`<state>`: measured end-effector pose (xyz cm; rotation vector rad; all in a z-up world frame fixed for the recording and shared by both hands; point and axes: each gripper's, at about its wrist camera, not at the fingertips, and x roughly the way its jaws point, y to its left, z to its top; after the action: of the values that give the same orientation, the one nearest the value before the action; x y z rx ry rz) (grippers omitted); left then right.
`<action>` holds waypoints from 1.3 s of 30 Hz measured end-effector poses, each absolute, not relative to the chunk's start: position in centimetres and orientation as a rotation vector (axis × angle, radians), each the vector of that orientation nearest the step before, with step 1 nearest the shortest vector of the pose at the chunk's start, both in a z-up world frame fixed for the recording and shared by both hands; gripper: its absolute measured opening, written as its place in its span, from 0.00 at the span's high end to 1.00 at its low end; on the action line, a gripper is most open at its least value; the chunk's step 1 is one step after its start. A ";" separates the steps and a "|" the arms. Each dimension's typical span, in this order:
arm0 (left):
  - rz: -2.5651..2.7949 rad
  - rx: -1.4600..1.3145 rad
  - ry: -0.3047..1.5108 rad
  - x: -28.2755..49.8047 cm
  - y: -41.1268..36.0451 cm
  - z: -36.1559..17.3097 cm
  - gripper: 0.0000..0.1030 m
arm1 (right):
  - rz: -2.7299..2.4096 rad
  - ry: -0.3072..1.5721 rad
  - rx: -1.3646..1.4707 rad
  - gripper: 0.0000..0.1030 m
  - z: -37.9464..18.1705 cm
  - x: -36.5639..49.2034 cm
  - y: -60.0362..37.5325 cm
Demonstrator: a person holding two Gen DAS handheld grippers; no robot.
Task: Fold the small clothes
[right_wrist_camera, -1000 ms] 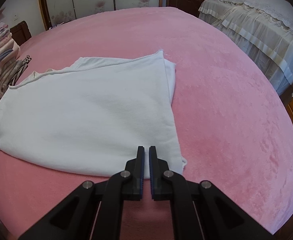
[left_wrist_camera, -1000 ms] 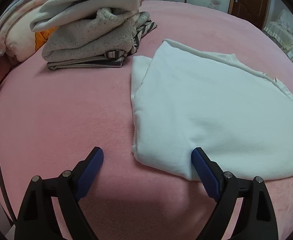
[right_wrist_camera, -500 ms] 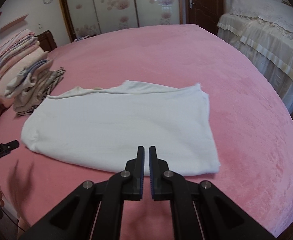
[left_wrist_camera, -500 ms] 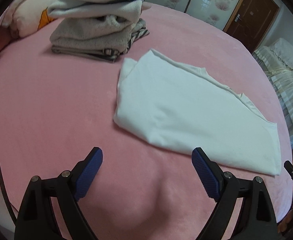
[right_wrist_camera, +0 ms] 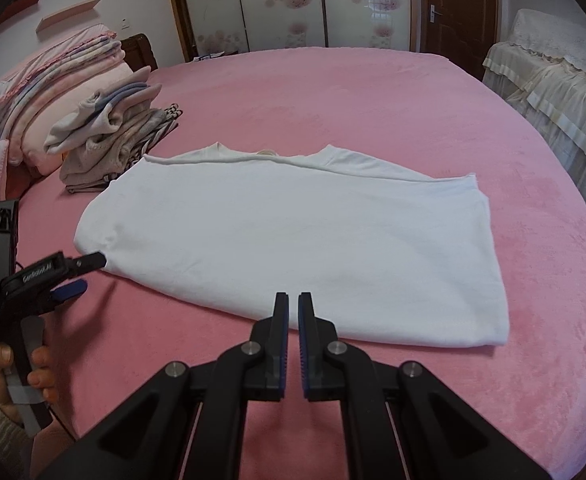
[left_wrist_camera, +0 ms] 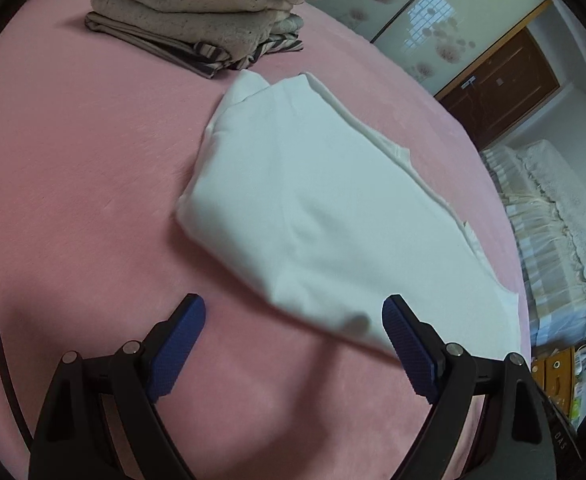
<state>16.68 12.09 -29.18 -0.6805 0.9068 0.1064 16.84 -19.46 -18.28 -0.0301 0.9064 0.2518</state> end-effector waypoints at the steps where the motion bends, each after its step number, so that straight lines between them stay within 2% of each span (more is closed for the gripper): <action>1: 0.104 -0.684 0.895 17.2 12.1 -29.4 0.14 | 0.252 0.907 -0.034 0.97 -18.4 17.1 -19.2; 16: 0.056 -0.719 0.814 22.6 13.0 -30.6 0.14 | 0.273 0.877 -0.072 0.97 -19.4 19.6 -16.0; 17: 0.061 -0.718 0.811 22.8 13.1 -30.6 0.17 | 0.280 0.875 -0.069 0.97 -19.4 19.9 -15.8; 18: 0.072 -0.711 0.805 23.0 13.2 -30.6 0.28 | 0.286 0.875 -0.068 0.97 -19.5 20.1 -15.5; 19: 0.084 -0.709 0.806 23.1 13.3 -30.6 0.35 | 0.291 0.873 -0.067 0.97 -19.5 20.5 -15.2; 21: 0.090 -0.736 0.803 23.1 13.9 -30.7 0.60 | 0.296 0.866 -0.065 0.97 -19.6 21.2 -14.6; 24: 0.071 -0.787 0.794 23.2 15.0 -30.8 0.82 | 0.302 0.859 -0.060 0.97 -19.7 22.3 -13.5; 28: 0.082 -0.664 0.783 23.6 14.0 -29.0 0.88 | 0.301 0.869 -0.040 0.98 -20.2 24.3 -12.0; 39: 0.052 -0.437 0.674 23.4 9.8 -22.5 0.90 | 0.259 0.951 -0.052 0.98 -24.3 26.9 -9.3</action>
<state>23.38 9.81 -22.46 -0.4370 0.6745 0.0517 26.87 -9.28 -24.33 -0.0523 0.9513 0.2591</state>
